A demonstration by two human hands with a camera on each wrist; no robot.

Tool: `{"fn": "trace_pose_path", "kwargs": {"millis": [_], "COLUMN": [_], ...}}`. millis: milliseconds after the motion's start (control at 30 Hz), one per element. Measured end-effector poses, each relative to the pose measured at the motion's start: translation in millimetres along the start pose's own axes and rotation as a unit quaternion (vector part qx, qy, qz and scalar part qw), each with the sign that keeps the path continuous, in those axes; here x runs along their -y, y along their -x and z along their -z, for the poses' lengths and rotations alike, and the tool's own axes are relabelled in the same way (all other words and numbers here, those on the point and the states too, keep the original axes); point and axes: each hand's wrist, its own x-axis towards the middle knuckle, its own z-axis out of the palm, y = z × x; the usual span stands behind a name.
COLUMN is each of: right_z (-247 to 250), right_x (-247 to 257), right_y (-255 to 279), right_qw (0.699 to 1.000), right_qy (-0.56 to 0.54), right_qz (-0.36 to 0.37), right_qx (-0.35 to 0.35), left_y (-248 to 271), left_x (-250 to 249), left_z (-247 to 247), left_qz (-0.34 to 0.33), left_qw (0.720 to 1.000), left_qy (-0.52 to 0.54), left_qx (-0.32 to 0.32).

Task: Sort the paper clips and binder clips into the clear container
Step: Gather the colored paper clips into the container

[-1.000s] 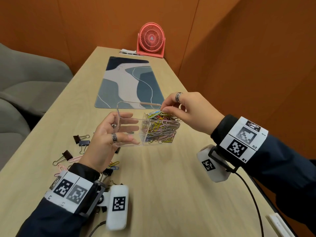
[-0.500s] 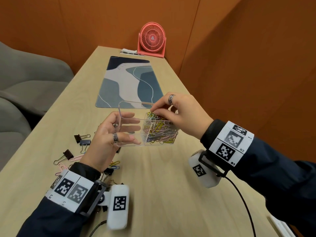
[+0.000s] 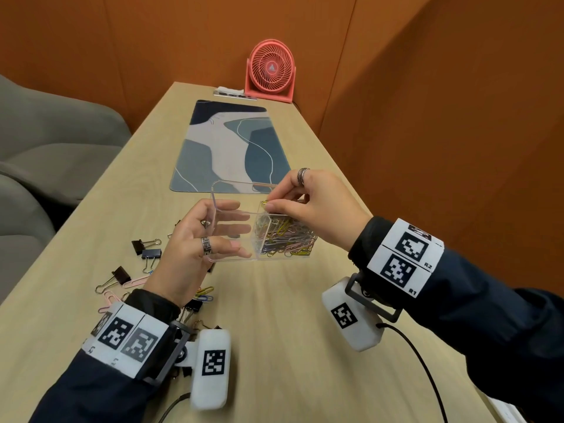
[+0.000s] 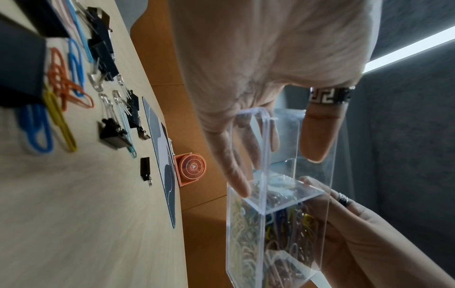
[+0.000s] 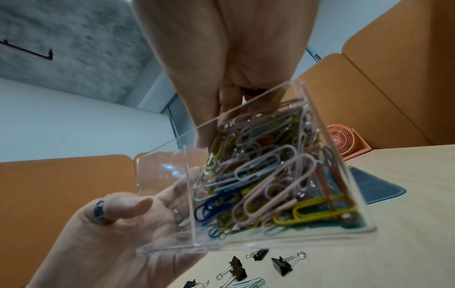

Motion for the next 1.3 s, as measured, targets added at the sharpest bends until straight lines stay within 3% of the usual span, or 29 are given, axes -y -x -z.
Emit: {"fn": "trace_pose_path", "kwargs": {"millis": [133, 300, 533, 867, 1000, 1167, 1233, 1300], "right_z": [0, 15, 30, 18, 11, -8, -17, -30], "right_x": [0, -6, -20, -19, -15, -15, -20, -22], "right_y": [1, 3, 13, 9, 8, 12, 13, 17], "right_qw": [0.999, 0.997, 0.997, 0.993, 0.994, 0.983, 0.993, 0.997], "right_qy": [0.031, 0.027, 0.057, 0.084, 0.058, -0.057, -0.059, -0.001], "right_qz": [0.012, 0.038, 0.041, 0.079, 0.088, 0.039, -0.002, -0.021], "right_qx": [0.008, -0.065, 0.02, 0.035, -0.015, -0.168, -0.106, 0.072], "left_y": [1, 0, 1, 1, 3, 13, 20, 28], "left_x": [-1, -2, -3, -10, -21, -40, -45, -49], "left_z": [0, 1, 3, -1, 1, 18, 29, 41], "left_qz": [-0.001, -0.009, -0.007, -0.009, -0.013, -0.02, -0.023, -0.032], "left_qw": [1.0, 1.0, 1.0, 0.999, 0.999, 0.997, 0.996, 0.993], "left_qy": [-0.003, 0.001, 0.004, 0.008, 0.007, -0.011, -0.014, -0.015], "left_qx": [0.003, -0.005, -0.009, -0.034, -0.051, -0.077, -0.09, -0.109]}}
